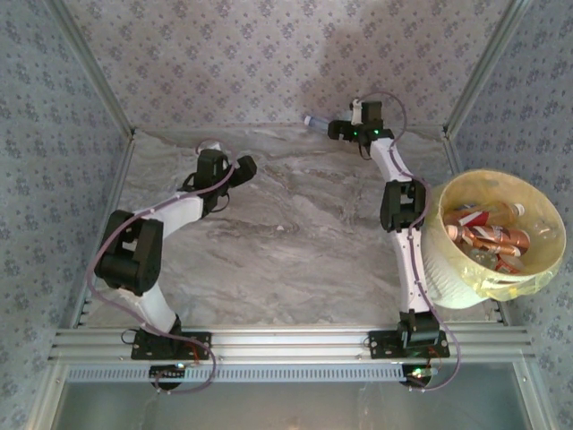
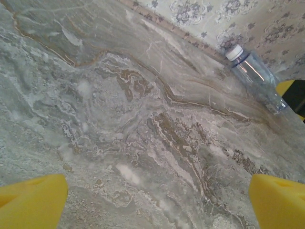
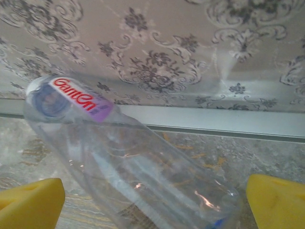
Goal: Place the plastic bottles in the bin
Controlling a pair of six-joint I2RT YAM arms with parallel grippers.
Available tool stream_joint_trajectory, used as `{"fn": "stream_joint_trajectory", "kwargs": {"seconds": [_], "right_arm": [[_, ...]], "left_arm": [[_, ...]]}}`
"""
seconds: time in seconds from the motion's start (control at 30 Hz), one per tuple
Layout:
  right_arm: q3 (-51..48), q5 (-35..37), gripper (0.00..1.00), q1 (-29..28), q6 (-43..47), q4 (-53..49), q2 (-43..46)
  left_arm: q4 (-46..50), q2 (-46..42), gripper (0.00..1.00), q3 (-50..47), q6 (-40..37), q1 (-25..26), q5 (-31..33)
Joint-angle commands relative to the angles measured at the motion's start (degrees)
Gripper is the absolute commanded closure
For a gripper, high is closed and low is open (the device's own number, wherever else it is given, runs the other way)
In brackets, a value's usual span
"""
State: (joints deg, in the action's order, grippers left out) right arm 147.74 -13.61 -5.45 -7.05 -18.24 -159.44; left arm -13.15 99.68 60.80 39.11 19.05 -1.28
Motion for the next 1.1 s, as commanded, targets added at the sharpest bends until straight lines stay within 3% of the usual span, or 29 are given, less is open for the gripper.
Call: {"fn": "stream_joint_trajectory", "kwargs": {"seconds": [0.0, 0.47, 0.63, 0.7, 0.83, 0.93, 1.07], "right_arm": [[2.64, -4.83, 0.00, 0.84, -0.41, 0.63, -0.78], [2.13, -15.42, 0.00, -2.88, 8.17, -7.38, 1.12], [-7.36, -16.88, 0.00, -5.88, 16.01, -8.59, 8.25], [-10.34, -14.73, 0.00, -6.57, 16.61, -7.25, 10.38], [-10.70, -1.93, 0.00, -8.05, 13.40, -3.33, 10.17], [-6.88, 6.20, 0.00, -9.87, 16.30, -4.80, 7.13], [-3.15, 10.12, 0.00, -11.78, 17.25, -6.81, 3.90]], "left_arm": [[0.84, 3.03, 0.02, 4.46, 0.59, -0.67, -3.50], [-0.29, 22.91, 0.02, 24.25, 6.16, -1.65, -8.57], [-0.83, 26.71, 0.02, 28.08, 6.94, -1.65, -9.69], [-1.01, 27.55, 0.02, 28.77, 6.99, -1.65, -9.71], [-1.34, 28.88, 0.02, 29.99, 7.12, -1.65, -10.19], [-1.40, 30.60, 0.02, 31.81, 7.64, -1.65, -11.29], [-2.63, 33.30, 0.02, 34.66, 8.69, -1.56, -13.89]]}}
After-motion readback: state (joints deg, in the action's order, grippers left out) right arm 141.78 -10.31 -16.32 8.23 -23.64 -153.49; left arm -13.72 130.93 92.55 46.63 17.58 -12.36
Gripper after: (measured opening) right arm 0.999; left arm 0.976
